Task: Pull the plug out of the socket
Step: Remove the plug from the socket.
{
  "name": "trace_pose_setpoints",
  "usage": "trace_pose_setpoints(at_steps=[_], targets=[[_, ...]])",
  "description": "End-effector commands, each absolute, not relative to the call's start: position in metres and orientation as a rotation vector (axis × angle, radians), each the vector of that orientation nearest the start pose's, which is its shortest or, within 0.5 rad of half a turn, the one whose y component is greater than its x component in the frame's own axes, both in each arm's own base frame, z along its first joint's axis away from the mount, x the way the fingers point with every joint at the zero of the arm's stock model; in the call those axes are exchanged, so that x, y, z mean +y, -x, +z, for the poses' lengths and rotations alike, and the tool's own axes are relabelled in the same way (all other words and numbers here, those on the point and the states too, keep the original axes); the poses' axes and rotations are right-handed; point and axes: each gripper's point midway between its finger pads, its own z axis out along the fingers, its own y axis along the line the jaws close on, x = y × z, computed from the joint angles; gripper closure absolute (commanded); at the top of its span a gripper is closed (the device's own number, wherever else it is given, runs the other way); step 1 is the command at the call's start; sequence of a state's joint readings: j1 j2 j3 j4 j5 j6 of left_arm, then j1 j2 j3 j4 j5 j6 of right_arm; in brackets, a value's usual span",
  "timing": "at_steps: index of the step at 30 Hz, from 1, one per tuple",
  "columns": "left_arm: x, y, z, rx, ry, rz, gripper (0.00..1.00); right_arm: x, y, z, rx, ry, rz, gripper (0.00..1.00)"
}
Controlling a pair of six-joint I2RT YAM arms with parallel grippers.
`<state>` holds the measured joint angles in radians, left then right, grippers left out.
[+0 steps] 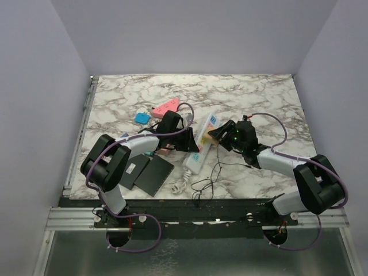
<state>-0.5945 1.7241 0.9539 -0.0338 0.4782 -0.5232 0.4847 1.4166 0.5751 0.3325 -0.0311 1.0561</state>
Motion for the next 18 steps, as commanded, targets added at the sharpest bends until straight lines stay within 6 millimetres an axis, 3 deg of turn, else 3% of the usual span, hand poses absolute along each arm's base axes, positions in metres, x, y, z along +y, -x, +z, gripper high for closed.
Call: trace_pose_setpoints(at_steps=[1, 11, 18], targets=[[-0.270, -0.266, 0.014, 2.679, -0.345, -0.814, 1.00, 0.234, -0.332, 0.096, 2.148, -0.589, 0.959, 1.00], [-0.269, -0.267, 0.015, 2.674, -0.340, -0.813, 1.00, 0.223, -0.345, 0.108, 2.123, -0.575, 0.854, 1.00], [-0.268, -0.268, 0.015, 2.676, -0.334, -0.811, 1.00, 0.193, -0.367, 0.128, 2.092, -0.531, 0.782, 1.00]])
